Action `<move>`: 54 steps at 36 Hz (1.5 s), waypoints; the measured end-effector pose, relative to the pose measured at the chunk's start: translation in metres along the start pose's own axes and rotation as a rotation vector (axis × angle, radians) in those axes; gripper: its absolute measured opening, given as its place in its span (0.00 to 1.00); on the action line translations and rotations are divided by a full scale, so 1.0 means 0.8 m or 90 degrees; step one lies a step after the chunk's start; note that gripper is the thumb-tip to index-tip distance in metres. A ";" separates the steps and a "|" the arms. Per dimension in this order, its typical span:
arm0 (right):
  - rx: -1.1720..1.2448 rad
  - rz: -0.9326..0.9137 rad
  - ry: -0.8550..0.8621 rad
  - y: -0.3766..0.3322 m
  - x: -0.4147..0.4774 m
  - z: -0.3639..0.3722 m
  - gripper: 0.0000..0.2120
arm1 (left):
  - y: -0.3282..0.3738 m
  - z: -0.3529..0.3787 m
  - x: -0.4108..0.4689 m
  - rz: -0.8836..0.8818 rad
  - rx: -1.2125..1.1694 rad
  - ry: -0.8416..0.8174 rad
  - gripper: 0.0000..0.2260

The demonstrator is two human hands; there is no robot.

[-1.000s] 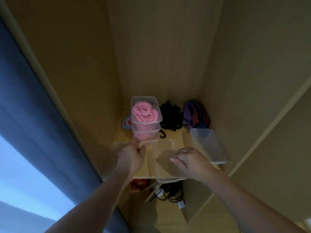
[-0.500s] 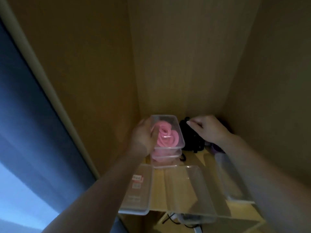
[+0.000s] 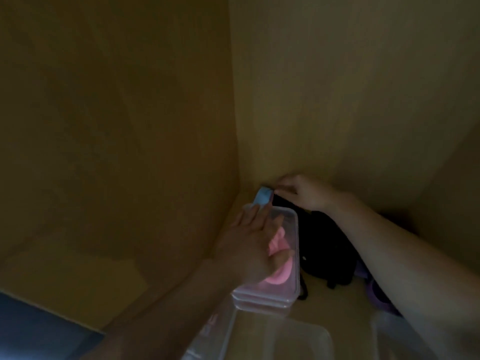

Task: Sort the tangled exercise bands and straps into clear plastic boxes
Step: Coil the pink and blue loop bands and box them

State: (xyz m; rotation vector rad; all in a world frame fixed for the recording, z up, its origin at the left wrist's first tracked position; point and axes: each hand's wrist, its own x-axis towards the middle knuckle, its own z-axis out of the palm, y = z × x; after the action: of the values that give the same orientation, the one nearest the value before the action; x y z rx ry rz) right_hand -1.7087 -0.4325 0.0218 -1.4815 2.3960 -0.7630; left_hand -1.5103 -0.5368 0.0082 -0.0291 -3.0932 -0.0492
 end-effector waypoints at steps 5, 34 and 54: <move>-0.092 -0.018 -0.113 0.030 0.034 0.008 0.17 | 0.003 -0.006 -0.008 -0.002 -0.011 -0.024 0.38; -0.335 -0.079 -0.236 0.067 0.116 0.055 0.07 | 0.001 0.003 -0.005 -0.018 -0.022 0.007 0.36; -0.104 -0.017 -0.154 -0.001 0.098 -0.020 0.14 | -0.001 0.012 0.001 -0.016 0.026 0.044 0.31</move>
State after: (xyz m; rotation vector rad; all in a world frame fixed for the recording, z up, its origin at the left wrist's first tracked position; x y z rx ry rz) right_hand -1.7521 -0.4967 0.0421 -1.5686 2.3049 -0.3740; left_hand -1.5117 -0.5372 -0.0014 0.0136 -3.0248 0.0111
